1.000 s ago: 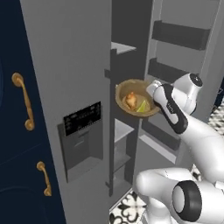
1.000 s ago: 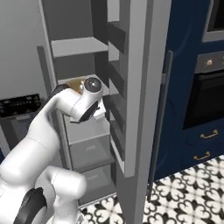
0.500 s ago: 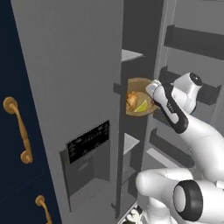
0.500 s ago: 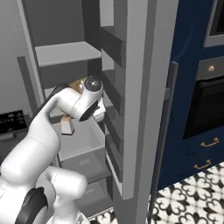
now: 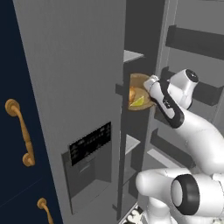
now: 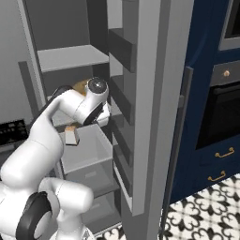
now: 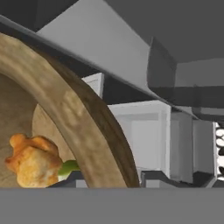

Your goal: Pick the chicken drumstick and lemon wedge from their plates and place them in the bowl. Then put the bowl in the fridge.

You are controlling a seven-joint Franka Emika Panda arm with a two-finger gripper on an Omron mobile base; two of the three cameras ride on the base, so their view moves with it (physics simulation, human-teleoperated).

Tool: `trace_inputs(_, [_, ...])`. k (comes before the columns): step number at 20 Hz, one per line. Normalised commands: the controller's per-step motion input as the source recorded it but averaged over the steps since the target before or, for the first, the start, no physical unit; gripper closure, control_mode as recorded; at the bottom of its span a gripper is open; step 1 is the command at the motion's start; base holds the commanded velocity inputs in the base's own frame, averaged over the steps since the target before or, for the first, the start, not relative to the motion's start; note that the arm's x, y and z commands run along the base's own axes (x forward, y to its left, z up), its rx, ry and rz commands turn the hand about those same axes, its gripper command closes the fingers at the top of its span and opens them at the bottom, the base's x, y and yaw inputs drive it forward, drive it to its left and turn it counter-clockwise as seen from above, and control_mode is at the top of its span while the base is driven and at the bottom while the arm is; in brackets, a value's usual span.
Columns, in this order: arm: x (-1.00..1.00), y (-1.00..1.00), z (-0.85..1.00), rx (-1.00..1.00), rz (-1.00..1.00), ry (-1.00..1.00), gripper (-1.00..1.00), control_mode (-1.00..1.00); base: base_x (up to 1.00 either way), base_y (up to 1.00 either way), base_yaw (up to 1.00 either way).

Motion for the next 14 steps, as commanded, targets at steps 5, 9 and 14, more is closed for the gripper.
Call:
trace_inputs(5, [0.79, 0.37, 0.24, 0.17, -0.05, 0.17, 1.00, -1.00, 0.00, 0.00, 0.00])
trace_inputs(9, [0.64, 0.04, 0.00, 0.15, 0.00, 0.22, 1.00, -1.00, 0.00, 0.00, 0.00])
trace_inputs(14, [0.25, 0.00, -0.50, 0.03, 0.00, 0.11, 1.00, -1.00, 0.00, 0.00, 0.00])
